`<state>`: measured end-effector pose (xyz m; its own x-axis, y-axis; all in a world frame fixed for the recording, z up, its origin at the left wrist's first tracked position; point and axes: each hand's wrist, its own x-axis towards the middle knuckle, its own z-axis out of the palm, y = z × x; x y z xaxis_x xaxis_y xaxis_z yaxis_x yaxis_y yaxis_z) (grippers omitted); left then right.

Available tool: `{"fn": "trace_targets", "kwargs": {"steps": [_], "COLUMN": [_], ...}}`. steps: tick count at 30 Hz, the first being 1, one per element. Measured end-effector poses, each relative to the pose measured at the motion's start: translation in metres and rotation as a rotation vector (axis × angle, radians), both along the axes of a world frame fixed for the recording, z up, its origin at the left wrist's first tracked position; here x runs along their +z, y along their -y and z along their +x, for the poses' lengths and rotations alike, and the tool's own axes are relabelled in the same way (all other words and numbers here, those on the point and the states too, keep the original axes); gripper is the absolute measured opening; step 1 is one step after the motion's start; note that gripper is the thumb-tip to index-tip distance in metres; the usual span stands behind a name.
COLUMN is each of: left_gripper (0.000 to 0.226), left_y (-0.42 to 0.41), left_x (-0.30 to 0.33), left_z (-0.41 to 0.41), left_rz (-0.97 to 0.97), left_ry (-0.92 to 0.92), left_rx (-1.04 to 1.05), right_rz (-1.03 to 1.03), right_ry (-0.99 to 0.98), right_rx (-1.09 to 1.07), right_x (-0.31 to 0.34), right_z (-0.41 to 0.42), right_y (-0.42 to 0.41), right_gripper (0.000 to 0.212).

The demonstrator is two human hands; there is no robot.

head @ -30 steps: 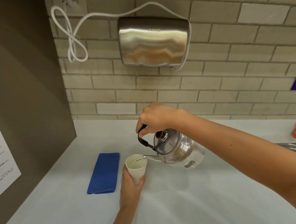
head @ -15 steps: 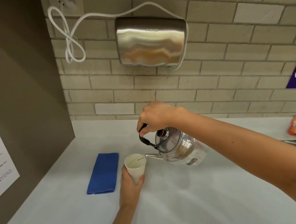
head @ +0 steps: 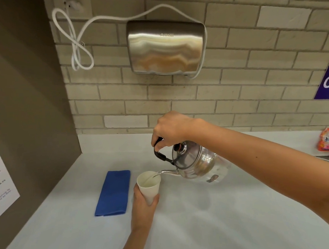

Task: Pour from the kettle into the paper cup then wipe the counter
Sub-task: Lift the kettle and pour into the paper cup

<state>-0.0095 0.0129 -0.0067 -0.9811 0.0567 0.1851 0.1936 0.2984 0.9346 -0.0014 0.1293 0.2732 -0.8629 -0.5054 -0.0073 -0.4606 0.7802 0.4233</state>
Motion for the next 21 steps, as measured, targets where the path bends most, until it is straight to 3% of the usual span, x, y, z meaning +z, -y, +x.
{"fn": "trace_targets", "kwargs": {"steps": [21], "left_gripper": [0.085], "left_y": [-0.0008], "left_x": [-0.0015], "left_z": [-0.0019], "left_rz": [0.012], "left_ry": [0.010], "left_rx": [0.004], "right_rz": [0.015], "right_ry": [-0.016], "right_rx": [0.020], "right_x": [-0.0042], "right_z": [-0.0004], "right_y": [-0.0015], "right_gripper": [0.025]}}
